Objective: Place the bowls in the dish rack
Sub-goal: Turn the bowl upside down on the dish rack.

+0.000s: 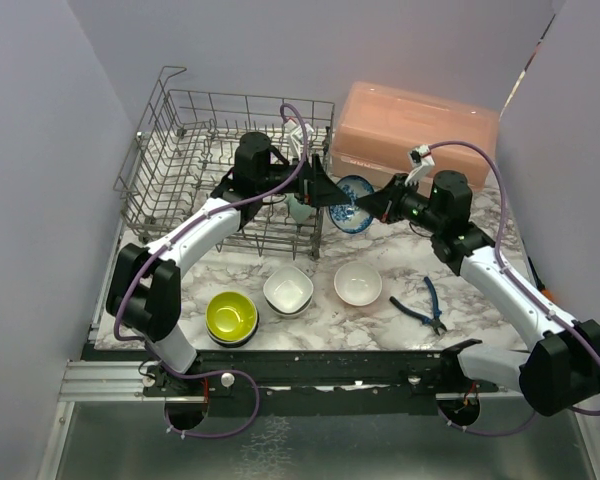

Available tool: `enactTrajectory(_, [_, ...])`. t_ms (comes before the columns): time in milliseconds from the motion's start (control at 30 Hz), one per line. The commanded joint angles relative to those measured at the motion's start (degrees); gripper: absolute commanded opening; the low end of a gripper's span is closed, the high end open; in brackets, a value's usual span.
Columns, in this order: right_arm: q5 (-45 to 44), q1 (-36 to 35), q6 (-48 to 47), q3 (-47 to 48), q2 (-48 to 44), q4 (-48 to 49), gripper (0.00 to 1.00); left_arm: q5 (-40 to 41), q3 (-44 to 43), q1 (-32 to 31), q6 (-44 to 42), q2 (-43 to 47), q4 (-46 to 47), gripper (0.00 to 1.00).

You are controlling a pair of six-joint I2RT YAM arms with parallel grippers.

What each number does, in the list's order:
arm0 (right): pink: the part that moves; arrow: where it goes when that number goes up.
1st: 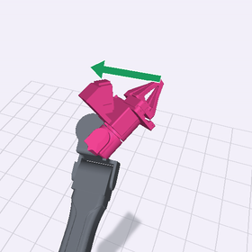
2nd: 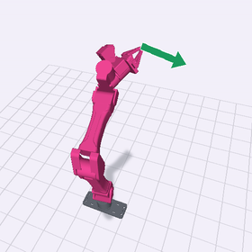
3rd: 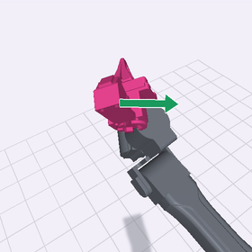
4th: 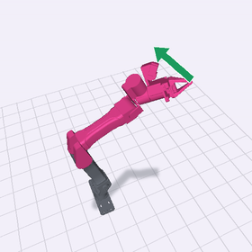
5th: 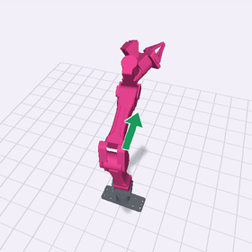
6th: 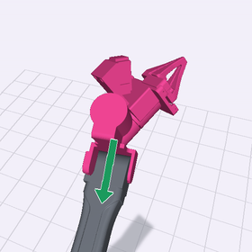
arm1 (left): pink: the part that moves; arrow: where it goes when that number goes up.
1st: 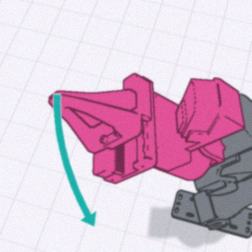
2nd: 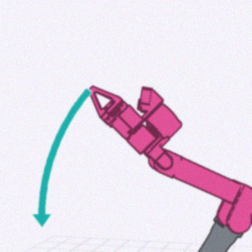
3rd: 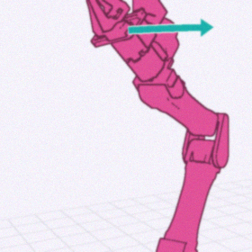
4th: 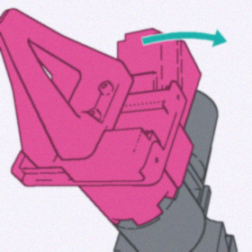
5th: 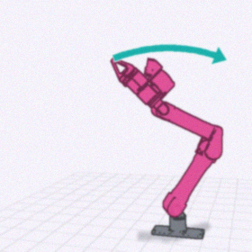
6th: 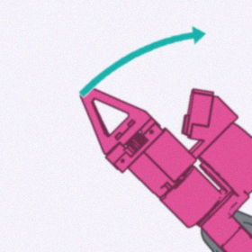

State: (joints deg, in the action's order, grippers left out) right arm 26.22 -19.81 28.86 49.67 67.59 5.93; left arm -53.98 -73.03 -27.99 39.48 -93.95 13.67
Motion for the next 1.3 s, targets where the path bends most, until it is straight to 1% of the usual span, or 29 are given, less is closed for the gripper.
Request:
enactTrajectory(0, [1.71,0.17,1.41,4.28,-0.64,5.79,0.0,-2.19,0.53,0.04,1.78,-0.64,1.08,0.99])
enactTrajectory(67, [1.01,0.2,0.63,5.46,-0.33,4.96,0.0,-1.71,0.32,0.04,1.22,-0.54,0.19,0.99])
enactTrajectory(200, [0.02,0.18,-0.47,6.73,-0.35,4.51,0.0,1.81,-1.51,0.04,-2.45,-0.82,-7.47,0.99])
enactTrajectory(267, [-0.16,0.18,-0.92,7.18,-0.24,4.46,0.0,2.07,-1.75,0.04,-2.61,-1.09,-8.41,0.98])
enactTrajectory(500, [-0.46,0.19,-1.93,8.33,0.77,4.11,0.0,1.02,-2.11,-0.05,-2.24,-1.21,-8.44,0.83])
enactTrajectory(567, [-0.41,0.21,-1.89,8.79,1.14,3.75,0.0,1.04,-2.12,-0.05,-2.39,-1.07,-8.41,0.77])
enactTrajectory(633, [-0.17,0.21,-1.73,8.69,1.29,4.21,0.0,0.53,-2.26,-0.05,-2.17,-1.27,-8.47,0.64])
enactTrajectory(833, [-0.32,0.19,-1.27,8.93,1.97,4.51,0.0,-0.31,-2.63,-0.04,-2.15,-1.67,-8.4,0.17])
enactTrajectory(900, [-0.45,0.16,-1.21,8.58,1.8,4.84,0.01,-0.43,-2.75,0.04,-2.12,-1.69,-8.44,0.06])
enactTrajectory(933, [-0.64,0.21,-0.99,8.36,1.68,4.95,0.04,-0.29,-2.73,0.04,-2.17,-1.61,-8.4,0.03])
enactTrajectory(1000, [-0.69,0.17,-0.75,8.03,1.39,5.05,0.14,0.1,-2.73,0.23,-2.34,-1.35,-8.44,0.0])
enactTrajectory(1100, [0.03,0.13,-0.82,7.65,1.11,5.02,0.25,0.68,-2.64,0.84,-2.48,-1.06,-8.48,0.0])
enactTrajectory(1167, [0.19,0.18,-0.91,7.39,0.99,4.9,0.39,1.39,-2.48,1.36,-2.81,-0.59,-8.42,0.0])
enactTrajectory(1200, [0.11,0.14,-0.76,7.3,0.89,4.69,0.42,1.98,-2.28,1.74,-3.07,-0.31,-8.4,0.0])
enactTrajectory(1267, [0.06,0.16,-0.74,7.08,0.69,4.21,0.43,3.19,-1.98,2.55,-3.58,0.26,-8.4,0.0])
